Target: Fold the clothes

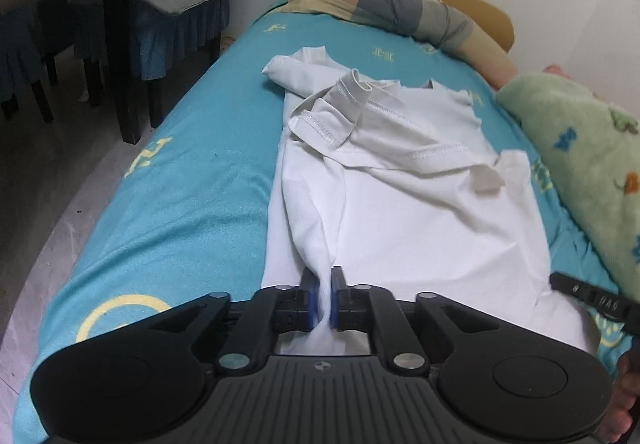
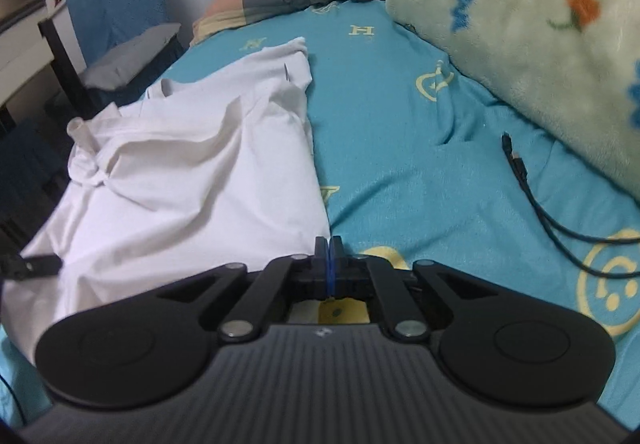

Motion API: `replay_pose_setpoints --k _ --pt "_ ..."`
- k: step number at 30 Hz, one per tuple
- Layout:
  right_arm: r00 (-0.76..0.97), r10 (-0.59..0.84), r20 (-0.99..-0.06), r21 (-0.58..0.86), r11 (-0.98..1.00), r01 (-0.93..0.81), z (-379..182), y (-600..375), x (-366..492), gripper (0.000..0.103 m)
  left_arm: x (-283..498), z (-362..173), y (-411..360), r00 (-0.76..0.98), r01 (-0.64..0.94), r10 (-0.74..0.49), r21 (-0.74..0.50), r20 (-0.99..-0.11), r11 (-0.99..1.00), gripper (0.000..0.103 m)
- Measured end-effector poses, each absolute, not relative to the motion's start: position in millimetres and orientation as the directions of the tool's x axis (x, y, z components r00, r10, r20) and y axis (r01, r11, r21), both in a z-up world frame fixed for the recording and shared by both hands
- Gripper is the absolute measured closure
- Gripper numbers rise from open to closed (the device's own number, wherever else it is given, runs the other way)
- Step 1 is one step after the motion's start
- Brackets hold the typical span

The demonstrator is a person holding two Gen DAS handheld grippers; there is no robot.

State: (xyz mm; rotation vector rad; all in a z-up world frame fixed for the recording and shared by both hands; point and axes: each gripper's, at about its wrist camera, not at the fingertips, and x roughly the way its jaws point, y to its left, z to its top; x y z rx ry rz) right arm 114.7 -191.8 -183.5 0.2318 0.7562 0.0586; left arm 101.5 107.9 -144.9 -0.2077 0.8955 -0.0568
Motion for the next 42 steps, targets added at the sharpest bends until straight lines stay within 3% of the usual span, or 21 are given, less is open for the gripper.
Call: replay_pose_setpoints --k 2,4,7,9,11,16,21,23,26,27,30,31,32,35,42 --pt "0.733 0.123 -0.669 0.242 0.968 0.059 -173.9 -194.0 113.7 0.097 97.5 -137.5 111.6 0.620 -0.054 -0.139 -0.218 -0.772 0.974 0.068" --pt "0.737 0.122 -0.665 0.263 0.962 0.079 -162.5 -196.3 110.5 0.096 87.9 -128.3 116.2 0.625 -0.070 -0.155 -0.253 -0.765 0.965 0.055" --pt "0.719 0.173 -0.673 0.364 0.924 0.118 -149.6 -203.0 99.4 0.086 68.2 -110.1 117.3 0.628 -0.069 -0.198 -0.308 -0.753 0.949 0.043" --pt "0.717 0.228 -0.658 0.460 0.876 0.144 -143.0 -205.8 85.7 0.042 50.7 -97.7 118.7 0.643 -0.061 -0.258 -0.384 -0.721 0.921 0.034" --pt "0.716 0.288 -0.636 0.551 0.819 0.161 -137.7 -207.6 71.0 0.029 32.9 -89.2 120.8 0.666 -0.071 -0.310 -0.471 -0.678 0.879 0.024" --pt "0.684 0.425 -0.593 0.732 0.638 0.239 -146.1 -207.9 39.2 0.029 19.3 -113.7 121.1 0.580 -0.152 -0.484 -0.671 -0.655 0.725 0.022" --pt "0.635 0.482 -0.604 0.788 0.481 0.384 -179.5 -207.5 32.1 0.030 36.8 -161.8 125.0 0.437 -0.334 -0.539 -0.687 -0.720 0.646 0.022" --pt "0.628 0.477 -0.614 0.786 0.444 0.431 -193.5 -208.2 34.4 0.030 41.2 -171.8 132.4 0.461 -0.380 -0.547 -0.713 -0.699 0.590 0.023" --pt "0.654 0.431 -0.622 0.780 0.412 0.471 -205.6 -213.0 39.4 0.045 45.4 -170.1 145.6 0.545 -0.409 -0.493 -0.729 -0.678 0.549 0.032" --pt "0.659 0.422 -0.623 0.779 0.411 0.473 -204.9 -213.5 41.5 0.055 46.5 -170.6 149.3 0.563 -0.422 -0.474 -0.729 -0.677 0.539 0.036" --pt "0.671 0.396 -0.627 0.774 0.415 0.478 -202.9 -213.7 47.3 0.078 49.2 -177.5 155.4 0.575 -0.453 -0.462 -0.733 -0.675 0.507 0.067" --pt "0.673 0.391 -0.628 0.772 0.423 0.475 -201.9 -212.9 48.0 0.081 49.0 -178.0 155.9 0.580 -0.456 -0.457 -0.733 -0.675 0.504 0.081" --pt "0.677 0.387 -0.626 0.772 0.431 0.467 -200.4 -212.7 48.5 0.088 48.3 -177.3 156.1 0.591 -0.451 -0.455 -0.741 -0.666 0.498 0.088" --pt "0.702 0.376 -0.605 0.779 0.463 0.424 -189.6 -213.6 48.4 0.092 47.5 -160.4 156.9 0.643 -0.395 -0.449 -0.772 -0.620 0.498 0.094" --pt "0.791 0.368 -0.489 0.824 0.493 0.279 -117.2 -219.4 42.1 0.093 43.3 -73.5 156.3 0.746 -0.252 -0.448 -0.832 -0.492 0.495 0.096"
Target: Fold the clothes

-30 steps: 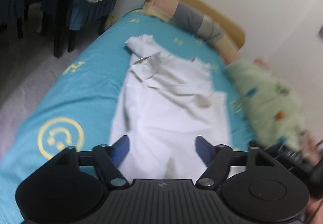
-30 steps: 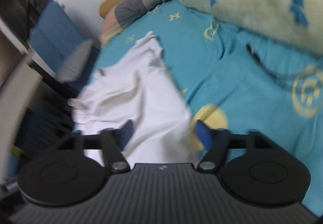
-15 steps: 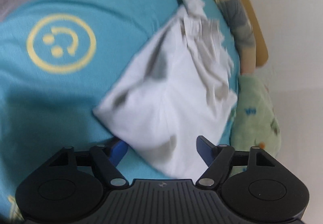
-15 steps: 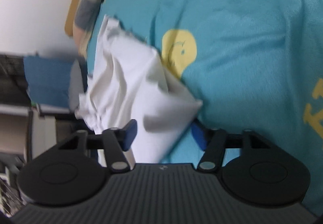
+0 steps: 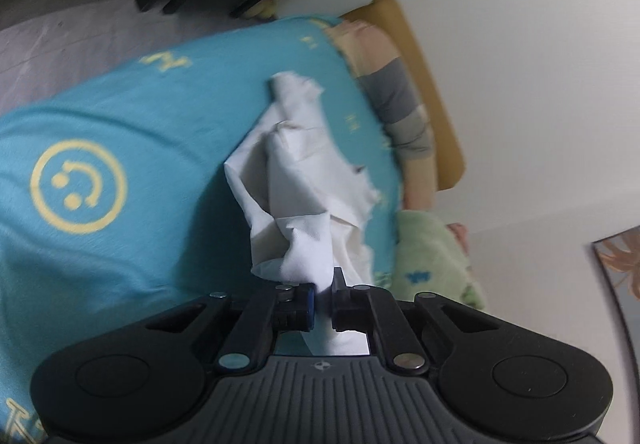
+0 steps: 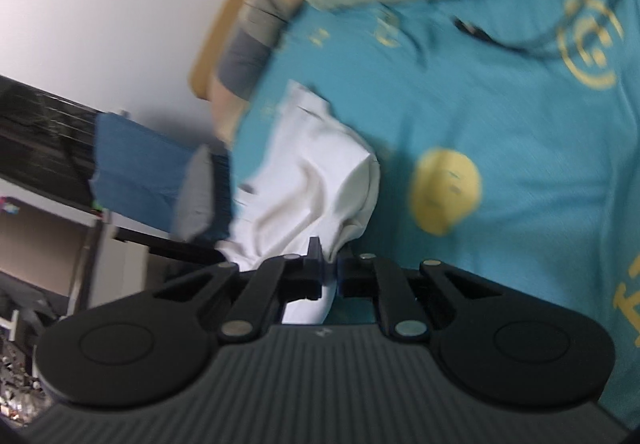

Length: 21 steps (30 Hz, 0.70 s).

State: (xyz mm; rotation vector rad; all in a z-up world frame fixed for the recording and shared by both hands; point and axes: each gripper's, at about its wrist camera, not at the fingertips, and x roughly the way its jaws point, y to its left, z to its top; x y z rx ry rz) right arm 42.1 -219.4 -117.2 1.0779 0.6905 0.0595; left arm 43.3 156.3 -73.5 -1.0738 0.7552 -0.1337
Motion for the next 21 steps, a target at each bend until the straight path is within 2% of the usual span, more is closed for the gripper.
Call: replay_pose_setpoints --k 5,9,16,21 --pt "0.837 0.363 -0.409 0.825 0.539 0.170 -59.8 -225.0 21.6 0.093 24.0 -21.5 155.2 0.776 -0.163 -0.480 -0.865 -0.410 0.475 0.096" --pt "0.859 0.368 -0.356 0.811 0.579 0.087 -37.0 -231.4 -19.8 0.093 -13.8 -11.9 149.2 0.773 -0.135 -0.503 -0.875 -0.386 0.465 0.096" --pt "0.870 0.357 -0.339 0.793 0.607 0.060 -52.5 -230.1 -123.0 0.093 -97.6 -32.1 150.3 0.773 -0.131 -0.521 -0.896 -0.361 0.425 0.096" --pt "0.878 0.332 -0.346 0.773 0.631 0.066 -53.2 -228.3 -126.0 0.093 -88.5 -30.1 149.4 0.778 -0.124 -0.500 -0.873 -0.381 0.472 0.096"
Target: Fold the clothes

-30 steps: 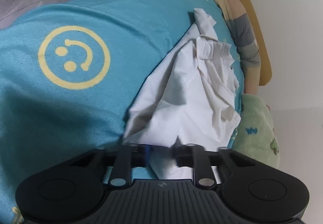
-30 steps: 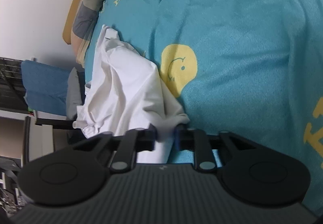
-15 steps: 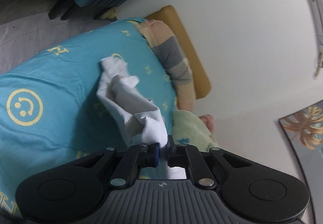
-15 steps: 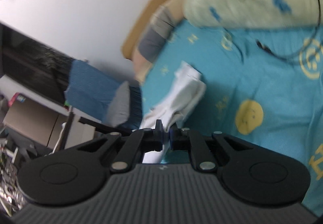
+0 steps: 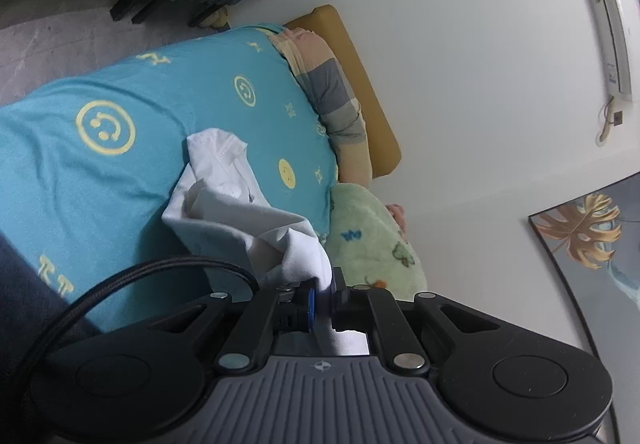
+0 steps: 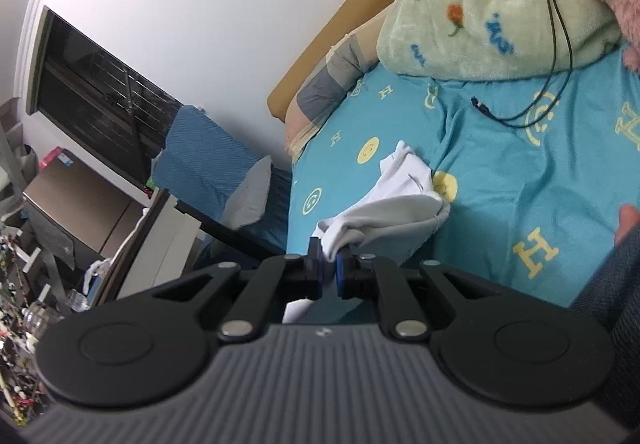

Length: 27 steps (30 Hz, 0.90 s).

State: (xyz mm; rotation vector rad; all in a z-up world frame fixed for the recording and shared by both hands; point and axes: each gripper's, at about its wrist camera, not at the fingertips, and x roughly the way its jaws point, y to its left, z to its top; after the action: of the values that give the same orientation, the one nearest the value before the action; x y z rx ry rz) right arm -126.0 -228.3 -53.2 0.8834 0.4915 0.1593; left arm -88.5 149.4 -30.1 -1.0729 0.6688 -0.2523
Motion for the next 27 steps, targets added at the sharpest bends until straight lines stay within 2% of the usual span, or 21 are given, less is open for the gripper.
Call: replay_pose_setpoints --k 6,9,16,21,24,25,27 --pt "0.872 0.309 -0.379 0.743 0.663 0.088 -35.1 -229.9 -25.9 0.093 8.4 -14.0 142.4 0.773 -0.117 -0.454 -0.802 -0.444 0.585 0.095" --pt "0.868 0.280 -0.411 0.699 0.708 0.103 -37.0 -224.1 37.3 0.093 64.3 -22.3 134.7 0.774 -0.113 -0.413 -0.746 -0.480 0.656 0.095" --pt "0.816 0.254 -0.520 0.591 0.796 0.128 -108.1 -214.6 145.2 0.092 157.9 -92.0 118.8 0.763 -0.115 -0.310 -0.591 -0.567 0.798 0.095" --pt "0.788 0.266 -0.555 0.539 0.837 0.098 -159.2 -210.8 175.1 0.092 185.5 -137.8 118.6 0.748 -0.107 -0.306 -0.561 -0.589 0.821 0.094" --pt "0.776 0.266 -0.571 0.524 0.847 0.095 -165.9 -207.5 180.5 0.091 190.9 -143.6 116.6 0.737 -0.085 -0.305 -0.530 -0.604 0.844 0.094" --pt "0.772 0.266 -0.577 0.519 0.850 0.095 -167.3 -206.3 181.8 0.091 191.8 -143.6 115.5 0.731 -0.073 -0.309 -0.520 -0.609 0.851 0.093" --pt "0.764 0.265 -0.588 0.509 0.855 0.095 -169.9 -203.9 184.6 0.088 192.9 -142.0 113.0 0.716 -0.045 -0.321 -0.500 -0.619 0.865 0.075"
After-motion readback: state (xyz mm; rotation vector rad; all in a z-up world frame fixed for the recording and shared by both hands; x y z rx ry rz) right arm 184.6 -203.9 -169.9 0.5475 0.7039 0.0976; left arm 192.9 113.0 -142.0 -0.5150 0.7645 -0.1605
